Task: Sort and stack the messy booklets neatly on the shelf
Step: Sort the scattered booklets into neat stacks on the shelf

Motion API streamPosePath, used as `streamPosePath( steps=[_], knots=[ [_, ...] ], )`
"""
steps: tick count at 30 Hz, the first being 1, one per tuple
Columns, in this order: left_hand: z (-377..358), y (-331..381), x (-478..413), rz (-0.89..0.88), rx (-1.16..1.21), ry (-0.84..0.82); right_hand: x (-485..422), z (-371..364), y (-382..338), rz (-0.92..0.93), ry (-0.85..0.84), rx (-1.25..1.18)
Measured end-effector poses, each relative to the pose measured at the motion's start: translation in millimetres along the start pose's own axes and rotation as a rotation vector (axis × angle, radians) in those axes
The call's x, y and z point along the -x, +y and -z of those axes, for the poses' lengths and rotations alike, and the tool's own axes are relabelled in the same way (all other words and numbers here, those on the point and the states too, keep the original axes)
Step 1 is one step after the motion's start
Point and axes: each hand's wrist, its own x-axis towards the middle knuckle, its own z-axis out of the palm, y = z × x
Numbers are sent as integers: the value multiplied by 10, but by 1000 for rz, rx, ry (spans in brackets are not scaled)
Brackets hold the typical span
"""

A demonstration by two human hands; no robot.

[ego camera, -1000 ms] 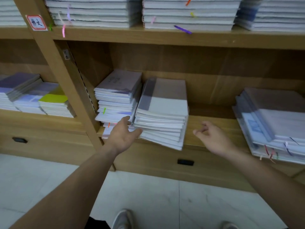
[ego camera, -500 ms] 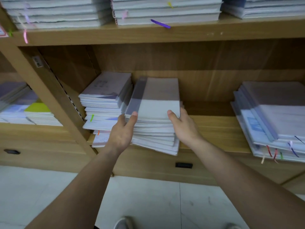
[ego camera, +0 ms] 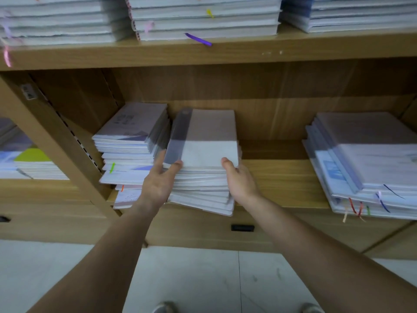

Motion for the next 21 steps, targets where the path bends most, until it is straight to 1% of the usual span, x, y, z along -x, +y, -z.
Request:
streamPosePath(
  steps=[3, 7, 11, 14, 16, 17, 19, 21],
  knots=[
    [31, -14, 73, -19, 1, -47, 90, 62, 23, -7, -1, -12],
    [39, -43, 148, -29, 24, -131, 218, 131, 112, -1, 44, -42],
    [-44, -61, 246, -125, 43, -208, 336, 259, 169, -6, 104, -161],
    [-59, -38, 260, -180, 32, -262, 357, 297, 201, 7, 108, -203],
    [-18, -36, 270, -172, 27, -292, 348, 347, 259, 58, 61, -135],
    [11, -59, 280, -162, 7, -304, 333, 396, 305, 88, 2, -71],
    [57, -119, 318, -145, -127, -342, 331, 521, 415, 109, -174, 104],
    [55, -188, 326, -130, -295, -358, 352, 621, 539, 71, -286, 263]
  ],
)
